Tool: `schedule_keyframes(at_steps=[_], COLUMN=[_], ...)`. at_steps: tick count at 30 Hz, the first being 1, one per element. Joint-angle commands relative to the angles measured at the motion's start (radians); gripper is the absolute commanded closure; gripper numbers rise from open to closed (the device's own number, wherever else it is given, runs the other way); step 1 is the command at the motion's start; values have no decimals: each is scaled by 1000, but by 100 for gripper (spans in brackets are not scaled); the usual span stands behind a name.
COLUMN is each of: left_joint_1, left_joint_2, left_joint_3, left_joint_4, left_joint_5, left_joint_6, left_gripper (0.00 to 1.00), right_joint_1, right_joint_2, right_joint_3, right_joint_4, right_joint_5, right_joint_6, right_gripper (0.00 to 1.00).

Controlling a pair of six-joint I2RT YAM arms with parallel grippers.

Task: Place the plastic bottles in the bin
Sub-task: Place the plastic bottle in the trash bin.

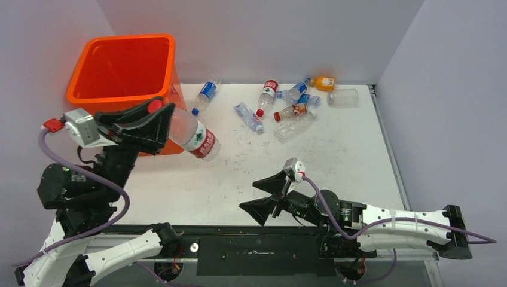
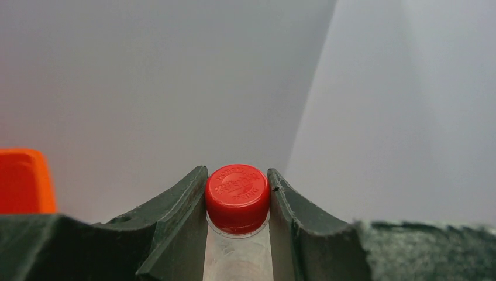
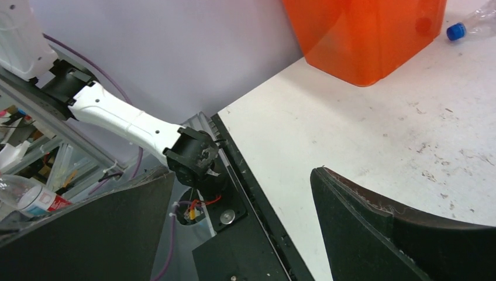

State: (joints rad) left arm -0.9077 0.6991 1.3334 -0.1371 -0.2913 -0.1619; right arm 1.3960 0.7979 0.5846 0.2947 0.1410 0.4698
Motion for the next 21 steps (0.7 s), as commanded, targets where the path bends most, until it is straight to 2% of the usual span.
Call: schedule_keyframes(at_steps=[1,3,5,7,8,10,15,21], left_joint_1=[4,4,3,10,32,110,457,584], left_joint_2=[-1,42,122,228,276,359,580,736], left_joint_3=[50,63,119,200,247,337,607,677], left_joint_4=[169,324,404,434,413,363,187,331], left_joint_5=[-267,-377,-448,-497,-487,-436,-268,-324], left_joint_6=[371,532,667,765,767,697,342,310], left_gripper=[100,100,100,100,100,100,100,100], right_joint_1=[6,6,6,5,5,4,1,-1], right_joint_2=[-24,-51,-75,-92,-97,-101,-93,-112], right_joint_3=[7,-36,-73,-97,-103,-102,-80,-106], right_joint_4=[15,40,65,79,79,60,-4,-44], right_joint_5=[109,154,193,225,236,246,249,255], right_joint_6=[12,13,18,20,18,15,14,5], right_gripper=[10,10,10,10,10,10,10,10])
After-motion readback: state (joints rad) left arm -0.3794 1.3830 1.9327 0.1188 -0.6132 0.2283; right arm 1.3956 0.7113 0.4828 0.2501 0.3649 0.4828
